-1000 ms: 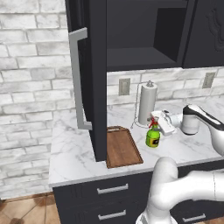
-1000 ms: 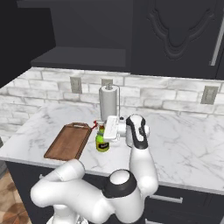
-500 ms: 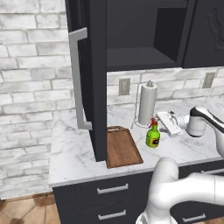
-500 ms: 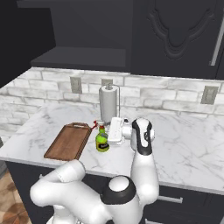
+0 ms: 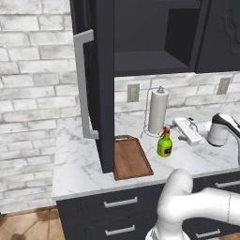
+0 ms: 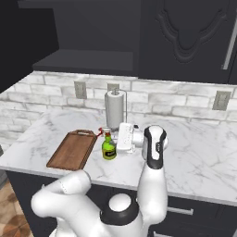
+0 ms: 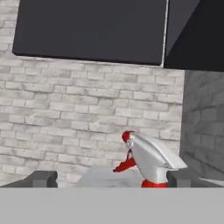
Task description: Grab the spray bottle from the cabinet, then place it next to the cutting board for sanitizing. Then grab the dish brush from the countertop next to the sink and place it next to the cutting board.
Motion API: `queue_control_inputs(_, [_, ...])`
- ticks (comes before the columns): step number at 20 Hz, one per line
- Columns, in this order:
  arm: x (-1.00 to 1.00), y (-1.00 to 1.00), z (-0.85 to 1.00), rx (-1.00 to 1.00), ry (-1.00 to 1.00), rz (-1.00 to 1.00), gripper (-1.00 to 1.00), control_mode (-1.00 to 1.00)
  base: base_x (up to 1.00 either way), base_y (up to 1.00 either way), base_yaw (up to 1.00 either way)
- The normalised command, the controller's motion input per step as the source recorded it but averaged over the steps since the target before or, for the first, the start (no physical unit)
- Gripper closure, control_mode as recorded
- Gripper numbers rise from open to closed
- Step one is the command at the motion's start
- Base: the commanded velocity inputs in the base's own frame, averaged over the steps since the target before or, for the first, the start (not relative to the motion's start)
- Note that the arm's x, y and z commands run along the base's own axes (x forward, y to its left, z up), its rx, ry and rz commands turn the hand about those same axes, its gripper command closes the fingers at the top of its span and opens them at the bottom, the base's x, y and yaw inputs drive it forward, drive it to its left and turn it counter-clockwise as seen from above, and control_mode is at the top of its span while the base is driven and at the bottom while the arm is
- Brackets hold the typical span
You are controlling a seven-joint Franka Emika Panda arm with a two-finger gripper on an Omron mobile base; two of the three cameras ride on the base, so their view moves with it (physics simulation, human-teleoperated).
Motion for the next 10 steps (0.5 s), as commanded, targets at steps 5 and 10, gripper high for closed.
queue_control_inputs(5, [-0.63, 0.00, 0.59, 0.01, 0.10, -0.10, -1.00, -1.00, 0.00, 0.00, 0.00])
queue_control_inputs(10, [-0.59, 0.00, 0.57, 0.00, 0.20, -0.18, -1.00, -1.00, 0.00, 0.00, 0.00])
